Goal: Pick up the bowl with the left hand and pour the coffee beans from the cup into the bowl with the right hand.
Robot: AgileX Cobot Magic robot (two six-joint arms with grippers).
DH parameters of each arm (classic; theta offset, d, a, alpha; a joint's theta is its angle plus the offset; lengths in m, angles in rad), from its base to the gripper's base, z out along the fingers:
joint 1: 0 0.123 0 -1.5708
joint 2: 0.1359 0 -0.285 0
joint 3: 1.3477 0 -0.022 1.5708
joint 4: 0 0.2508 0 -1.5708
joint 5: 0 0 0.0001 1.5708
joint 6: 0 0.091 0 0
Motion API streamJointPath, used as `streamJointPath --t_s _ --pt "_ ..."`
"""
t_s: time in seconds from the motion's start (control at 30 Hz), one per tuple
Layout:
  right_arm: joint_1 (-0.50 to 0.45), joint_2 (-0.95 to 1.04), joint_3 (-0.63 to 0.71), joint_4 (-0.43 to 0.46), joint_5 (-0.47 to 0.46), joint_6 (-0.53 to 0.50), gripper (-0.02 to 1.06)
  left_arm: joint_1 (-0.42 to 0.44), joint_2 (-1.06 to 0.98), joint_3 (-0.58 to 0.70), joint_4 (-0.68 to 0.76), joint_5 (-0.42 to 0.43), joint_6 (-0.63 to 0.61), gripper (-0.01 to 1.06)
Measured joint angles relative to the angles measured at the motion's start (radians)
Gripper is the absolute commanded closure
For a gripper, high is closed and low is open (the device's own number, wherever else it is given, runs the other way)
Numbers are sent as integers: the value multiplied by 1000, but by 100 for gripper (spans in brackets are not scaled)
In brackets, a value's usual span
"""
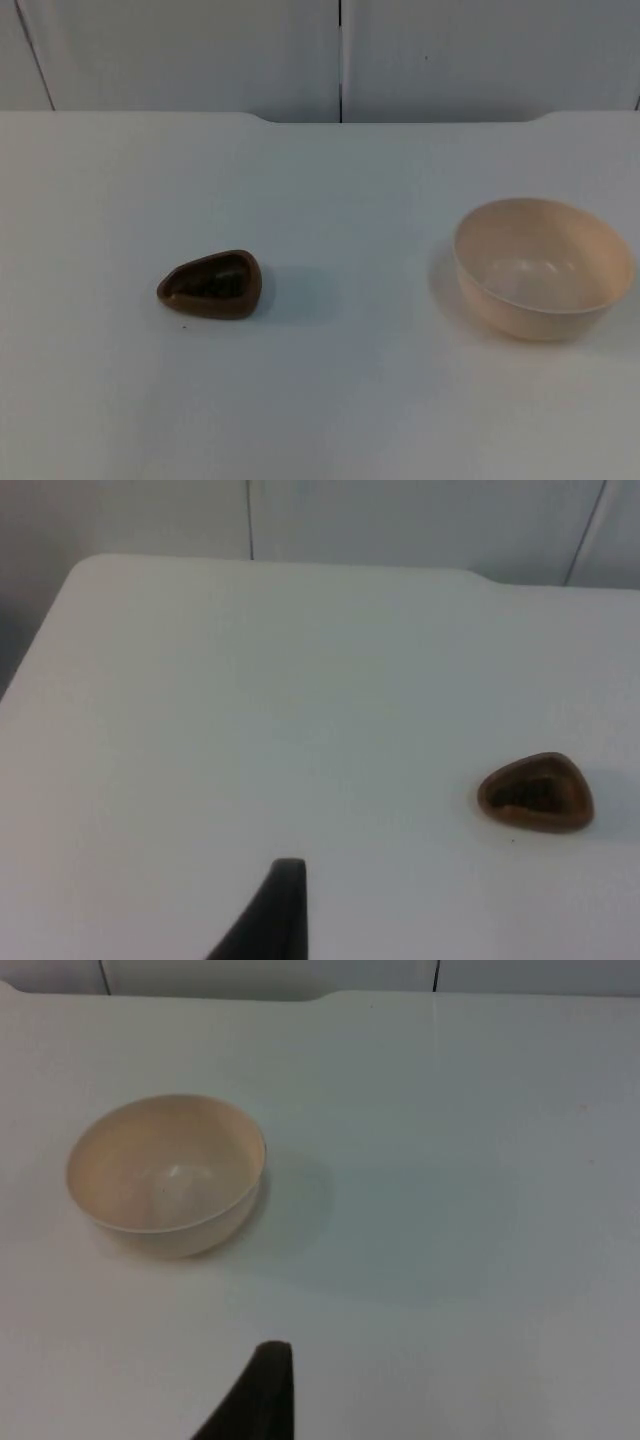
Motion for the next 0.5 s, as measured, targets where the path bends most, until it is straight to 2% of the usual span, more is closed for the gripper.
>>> streamJointPath --t_s 0.5 --pt "0 0 0 -2 0 0 -1 0 66 -54 -60 -34 0 0"
